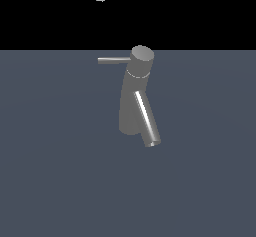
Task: Turn on the faucet by rotating a designated handle.
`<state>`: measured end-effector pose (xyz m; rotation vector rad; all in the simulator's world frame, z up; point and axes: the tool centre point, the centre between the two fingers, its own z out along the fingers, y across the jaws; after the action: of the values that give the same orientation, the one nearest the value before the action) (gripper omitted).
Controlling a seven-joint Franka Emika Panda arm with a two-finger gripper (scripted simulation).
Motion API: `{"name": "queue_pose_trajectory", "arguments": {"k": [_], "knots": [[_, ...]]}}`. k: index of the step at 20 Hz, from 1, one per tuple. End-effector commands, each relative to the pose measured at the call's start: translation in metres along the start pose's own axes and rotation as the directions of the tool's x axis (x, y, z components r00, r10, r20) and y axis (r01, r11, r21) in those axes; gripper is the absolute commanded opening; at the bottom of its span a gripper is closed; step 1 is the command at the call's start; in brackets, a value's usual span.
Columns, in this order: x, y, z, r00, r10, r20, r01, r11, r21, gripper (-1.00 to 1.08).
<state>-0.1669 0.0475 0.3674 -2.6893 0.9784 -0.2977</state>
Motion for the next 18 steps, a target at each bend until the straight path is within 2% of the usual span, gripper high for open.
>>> {"name": "queue_pose_trajectory", "arguments": {"k": [1, 9, 18], "knots": [[0.004, -0.005, 0.011, 0.998, 0.055, -0.016, -0.055, 0.998, 0.022, -1.0], [0.02, -0.02, 0.042, 0.974, 0.22, -0.056, -0.215, 0.972, 0.093, -1.0], [0.043, -0.037, 0.076, 0.913, 0.398, -0.086, -0.379, 0.908, 0.178, -1.0]]}}
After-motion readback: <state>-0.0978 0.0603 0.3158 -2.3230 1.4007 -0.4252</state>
